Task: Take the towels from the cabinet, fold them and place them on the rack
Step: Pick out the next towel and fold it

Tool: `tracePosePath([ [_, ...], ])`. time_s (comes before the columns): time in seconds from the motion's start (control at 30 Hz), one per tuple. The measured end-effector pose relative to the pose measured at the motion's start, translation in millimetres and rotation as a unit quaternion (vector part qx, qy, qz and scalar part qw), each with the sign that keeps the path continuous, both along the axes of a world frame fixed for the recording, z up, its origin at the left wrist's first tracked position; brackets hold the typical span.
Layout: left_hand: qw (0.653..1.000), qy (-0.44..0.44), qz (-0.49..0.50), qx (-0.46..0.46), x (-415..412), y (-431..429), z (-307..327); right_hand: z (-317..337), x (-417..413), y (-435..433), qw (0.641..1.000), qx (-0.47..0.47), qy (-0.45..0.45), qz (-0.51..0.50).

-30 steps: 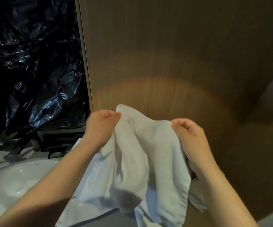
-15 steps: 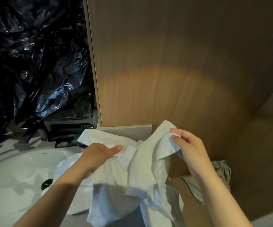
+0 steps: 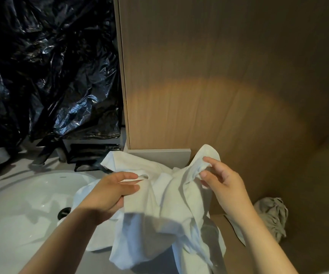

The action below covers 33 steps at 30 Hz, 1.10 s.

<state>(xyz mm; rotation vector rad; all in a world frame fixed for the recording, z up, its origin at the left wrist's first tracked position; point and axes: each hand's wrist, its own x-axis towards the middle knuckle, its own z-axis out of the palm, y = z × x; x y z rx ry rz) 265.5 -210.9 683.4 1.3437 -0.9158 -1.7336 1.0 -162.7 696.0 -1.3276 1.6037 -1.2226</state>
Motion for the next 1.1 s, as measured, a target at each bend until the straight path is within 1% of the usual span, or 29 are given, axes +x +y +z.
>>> tracePosePath([
  [0.1,0.997,0.064,0.041,0.013,-9,5,-1,1,-2,-1,0.991,-0.083,0.088,-0.059],
  [0.13,0.998,0.039,0.039,-0.006,-12,8,-2,1,-2,-1,0.986,-0.096,0.116,-0.072],
  [0.17,0.998,-0.042,0.022,-0.048,-14,10,-4,0,-2,-2,0.982,-0.103,0.137,-0.079],
  [0.2,0.979,-0.17,-0.009,-0.11,-14,12,-9,0,-2,-4,0.978,-0.107,0.157,-0.084],
  [0.23,0.944,-0.283,-0.04,-0.167,-14,13,-13,0,-2,-5,0.974,-0.103,0.18,-0.086],
  [0.27,0.911,-0.357,-0.056,-0.201,-12,14,-17,-1,-2,-6,0.97,-0.094,0.206,-0.09],
  [0.3,0.889,-0.398,-0.065,-0.217,-10,16,-19,-2,-2,-7,0.965,-0.089,0.23,-0.091],
  [0.37,0.86,-0.448,-0.063,-0.237,-5,18,-19,-2,-2,-8,0.953,-0.103,0.269,-0.088],
  [0.43,0.841,-0.469,-0.057,-0.262,-2,18,-16,-2,-1,-8,0.946,-0.128,0.288,-0.074],
  [0.47,0.85,-0.449,-0.052,-0.27,-2,19,-12,-2,1,-7,0.946,-0.135,0.288,-0.065],
  [0.5,0.873,-0.407,-0.039,-0.267,-3,19,-7,-2,2,-6,0.948,-0.136,0.284,-0.057],
  [0.53,0.897,-0.362,-0.023,-0.254,-5,19,-1,-2,3,-6,0.95,-0.129,0.281,-0.053],
  [0.63,0.944,-0.262,-0.012,-0.201,-6,17,14,-2,5,-5,0.953,-0.13,0.271,-0.036],
  [0.7,0.982,-0.126,-0.075,-0.119,-4,18,24,1,5,-4,0.958,-0.14,0.251,-0.021],
  [0.73,0.988,-0.057,-0.124,-0.071,-3,21,27,1,4,-4,0.96,-0.142,0.242,-0.015],
  [0.77,0.985,-0.01,-0.166,-0.038,-3,24,30,1,3,-4,0.961,-0.14,0.238,-0.01],
  [0.8,0.981,0.01,-0.193,-0.025,-5,28,31,1,3,-4,0.963,-0.13,0.234,-0.005],
  [0.83,0.979,0.015,-0.2,-0.025,-7,30,31,2,3,-4,0.967,-0.117,0.227,0.001],
  [0.87,0.982,0.013,-0.185,-0.032,-10,30,31,3,3,-4,0.971,-0.105,0.215,0.009],
  [0.93,0.992,-0.003,-0.109,-0.066,-15,29,29,8,4,-1,0.979,-0.095,0.179,0.038],
  [0.97,0.992,-0.027,-0.071,-0.099,-17,27,28,12,4,1,0.982,-0.091,0.156,0.058],
  [1.0,0.987,-0.071,-0.043,-0.14,-18,26,27,17,5,3,0.984,-0.085,0.134,0.081],
  [1.03,0.977,-0.118,-0.031,-0.177,-21,26,26,22,6,6,0.985,-0.077,0.117,0.104],
  [1.1,0.96,-0.173,-0.029,-0.216,-26,26,22,30,10,8,0.983,-0.056,0.105,0.143],
])
